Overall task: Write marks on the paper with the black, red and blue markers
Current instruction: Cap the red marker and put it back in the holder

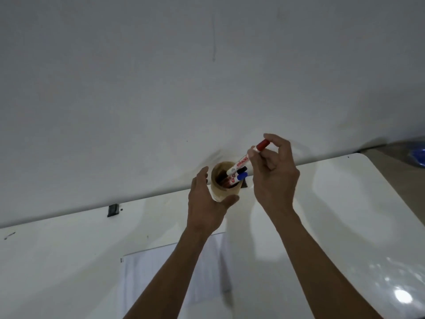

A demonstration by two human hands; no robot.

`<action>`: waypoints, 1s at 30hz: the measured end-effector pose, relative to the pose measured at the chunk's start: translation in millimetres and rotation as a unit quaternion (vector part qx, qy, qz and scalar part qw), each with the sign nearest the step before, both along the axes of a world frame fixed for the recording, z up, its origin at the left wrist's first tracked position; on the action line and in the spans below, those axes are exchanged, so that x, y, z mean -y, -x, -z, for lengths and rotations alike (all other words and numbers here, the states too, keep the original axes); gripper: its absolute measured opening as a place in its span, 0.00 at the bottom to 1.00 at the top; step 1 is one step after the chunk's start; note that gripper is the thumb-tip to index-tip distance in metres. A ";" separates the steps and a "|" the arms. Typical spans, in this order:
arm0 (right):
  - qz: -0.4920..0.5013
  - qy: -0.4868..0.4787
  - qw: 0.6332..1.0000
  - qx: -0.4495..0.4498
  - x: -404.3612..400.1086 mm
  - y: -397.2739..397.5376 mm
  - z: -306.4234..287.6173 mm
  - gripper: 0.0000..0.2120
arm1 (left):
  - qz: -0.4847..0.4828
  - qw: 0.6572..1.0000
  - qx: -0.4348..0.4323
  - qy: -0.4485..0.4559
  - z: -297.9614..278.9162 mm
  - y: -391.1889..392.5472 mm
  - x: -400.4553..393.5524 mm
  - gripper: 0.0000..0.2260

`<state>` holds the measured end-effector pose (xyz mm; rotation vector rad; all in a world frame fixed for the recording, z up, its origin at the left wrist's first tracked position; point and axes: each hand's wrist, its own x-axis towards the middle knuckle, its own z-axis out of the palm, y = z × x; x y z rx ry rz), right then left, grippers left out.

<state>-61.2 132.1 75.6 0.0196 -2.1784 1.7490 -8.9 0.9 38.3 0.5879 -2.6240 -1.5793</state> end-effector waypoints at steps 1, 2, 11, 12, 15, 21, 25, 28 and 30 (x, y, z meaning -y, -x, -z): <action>-0.004 -0.004 1.000 0.008 1.1 2.2 5.0 0.17 | 0.002 1.000 -0.004 0.000 0.0 2.8 -2.7 0.43; -0.006 -0.010 1.000 0.013 2.0 3.9 10.3 0.16 | 0.006 1.000 -0.014 0.004 -0.2 5.1 -5.1 0.41; -0.012 -0.076 0.996 0.038 10.7 16.2 43.9 0.10 | 0.005 0.995 -0.094 0.013 13.0 16.5 -9.6 0.31; -0.016 -0.083 0.995 0.044 10.8 17.5 45.4 0.09 | 0.004 0.995 -0.101 0.016 13.4 16.6 -10.0 0.31; -0.025 -0.107 0.992 0.063 9.9 19.5 49.6 0.06 | 0.000 0.994 -0.112 0.015 14.3 16.0 -10.6 0.30; -0.038 -0.121 0.988 0.088 7.9 21.5 47.4 0.07 | 0.001 0.992 -0.126 0.015 16.8 16.8 -10.1 0.29; -0.037 -0.108 0.988 0.105 6.8 17.3 38.7 0.10 | 0.001 0.993 -0.121 0.012 21.5 16.8 -9.9 0.30; -0.006 -0.077 0.990 0.116 1.7 6.0 31.0 0.17 | -0.003 0.994 -0.105 0.006 24.8 16.8 -8.6 0.34; 0.027 -0.069 0.990 0.117 -1.9 -6.9 30.2 0.17 | -0.002 0.994 -0.108 0.003 25.7 17.2 -7.8 0.31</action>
